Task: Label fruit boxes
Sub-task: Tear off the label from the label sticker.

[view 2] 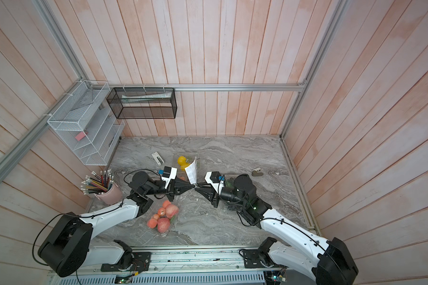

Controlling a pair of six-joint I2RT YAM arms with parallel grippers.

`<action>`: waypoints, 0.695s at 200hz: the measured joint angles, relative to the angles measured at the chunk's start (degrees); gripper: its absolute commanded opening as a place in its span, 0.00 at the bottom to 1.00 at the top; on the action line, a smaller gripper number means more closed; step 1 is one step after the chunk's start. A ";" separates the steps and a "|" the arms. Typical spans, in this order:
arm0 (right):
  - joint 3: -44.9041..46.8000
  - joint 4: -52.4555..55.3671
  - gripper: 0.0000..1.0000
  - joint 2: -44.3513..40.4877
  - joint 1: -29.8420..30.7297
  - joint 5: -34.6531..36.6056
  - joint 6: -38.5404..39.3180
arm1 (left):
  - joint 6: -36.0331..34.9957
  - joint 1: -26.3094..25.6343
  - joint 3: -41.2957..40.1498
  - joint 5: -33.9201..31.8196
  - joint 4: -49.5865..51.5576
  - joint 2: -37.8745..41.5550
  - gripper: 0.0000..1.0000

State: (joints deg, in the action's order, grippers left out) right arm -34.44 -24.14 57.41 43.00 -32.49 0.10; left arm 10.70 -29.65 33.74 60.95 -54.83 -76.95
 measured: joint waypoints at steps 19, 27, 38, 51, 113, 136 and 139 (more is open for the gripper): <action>0.00 -0.02 0.16 -0.11 0.00 0.02 -0.02 | -0.46 0.00 0.00 -0.24 0.66 0.02 0.00; 0.00 -0.13 0.15 -0.11 0.00 0.02 -0.02 | -0.63 0.00 0.00 -0.35 0.94 0.02 0.00; 0.00 -0.17 0.13 -0.11 -0.02 0.07 -0.04 | -0.72 0.00 0.00 -0.42 1.36 0.02 0.00; 0.00 -0.24 0.11 -0.11 -0.02 0.11 -0.04 | -0.92 0.00 0.00 -0.57 1.62 0.02 0.00; 0.00 -0.28 0.10 -0.11 0.00 0.76 -0.15 | -1.11 -0.07 0.00 -1.25 2.23 0.02 0.00; 0.00 -0.28 0.12 -0.11 0.04 1.36 -0.09 | -1.11 -0.13 0.00 -1.22 2.40 0.02 0.00; 0.00 -0.31 0.12 -0.11 0.04 1.40 -0.09 | -1.09 -0.15 0.00 -1.22 2.40 0.02 0.00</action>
State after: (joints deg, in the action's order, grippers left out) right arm -34.44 -24.45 57.30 43.05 -31.09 0.01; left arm 9.61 -29.80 33.74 59.72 -52.42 -76.93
